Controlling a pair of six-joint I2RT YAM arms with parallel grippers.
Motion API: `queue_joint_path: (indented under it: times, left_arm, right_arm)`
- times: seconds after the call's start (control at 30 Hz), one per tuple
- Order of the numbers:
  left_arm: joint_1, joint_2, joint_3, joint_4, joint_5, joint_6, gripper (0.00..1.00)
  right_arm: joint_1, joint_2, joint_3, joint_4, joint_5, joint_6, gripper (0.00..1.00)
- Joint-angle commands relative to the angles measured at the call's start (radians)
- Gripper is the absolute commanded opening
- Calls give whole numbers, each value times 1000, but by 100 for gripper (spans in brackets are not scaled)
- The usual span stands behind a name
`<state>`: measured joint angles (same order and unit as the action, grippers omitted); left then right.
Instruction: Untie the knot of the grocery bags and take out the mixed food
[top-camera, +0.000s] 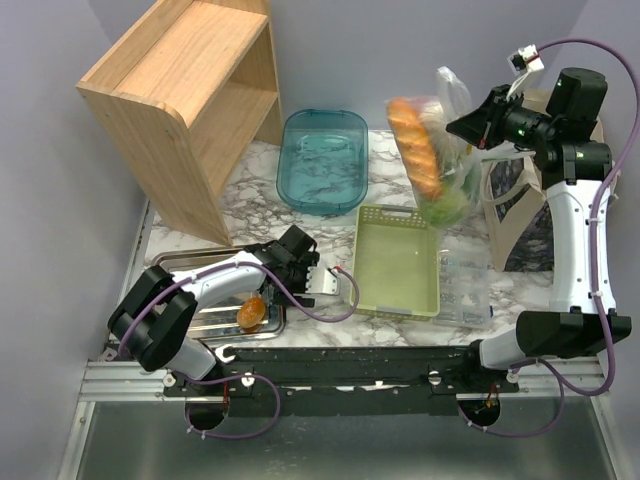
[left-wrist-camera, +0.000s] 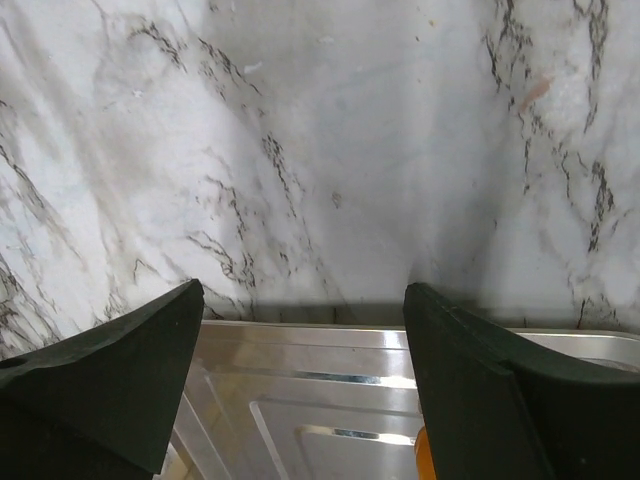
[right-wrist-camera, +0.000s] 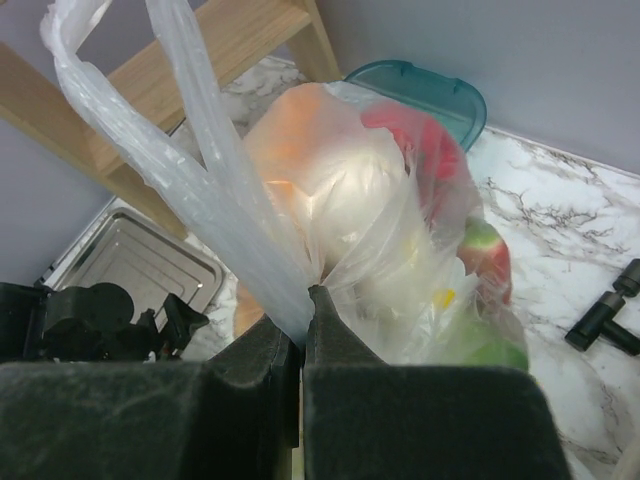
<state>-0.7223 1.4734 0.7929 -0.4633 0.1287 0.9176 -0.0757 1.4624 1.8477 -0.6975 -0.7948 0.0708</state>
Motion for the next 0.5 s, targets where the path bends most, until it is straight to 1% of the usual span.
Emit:
queue_joint_path:
  times: [0.0,0.1,0.2,0.3,0.4,0.47]
  left_arm:
    - [28,15,-11,-127,-104,90,80]
    - [65,10,-48,-144,-120,120,80]
    - [108,-11,-56,-167,-121,118,80]
    - [148,-43,-67,-185,-113,122,81]
    - [187,-128,-51,-219,-31,87,85]
    - [205,-247,-28,-233,86,28,89]
  right_arm:
    - [6,-19,33,58,-36,17,1]
    - [14,-21,31,48,-35,8,1]
    - [24,-28,23,41,-38,5,1]
    - [58,-36,12,45,-33,10,1]
    - [124,-36,11,58,-19,29,1]
    - [174,-31,18,77,-9,48,1]
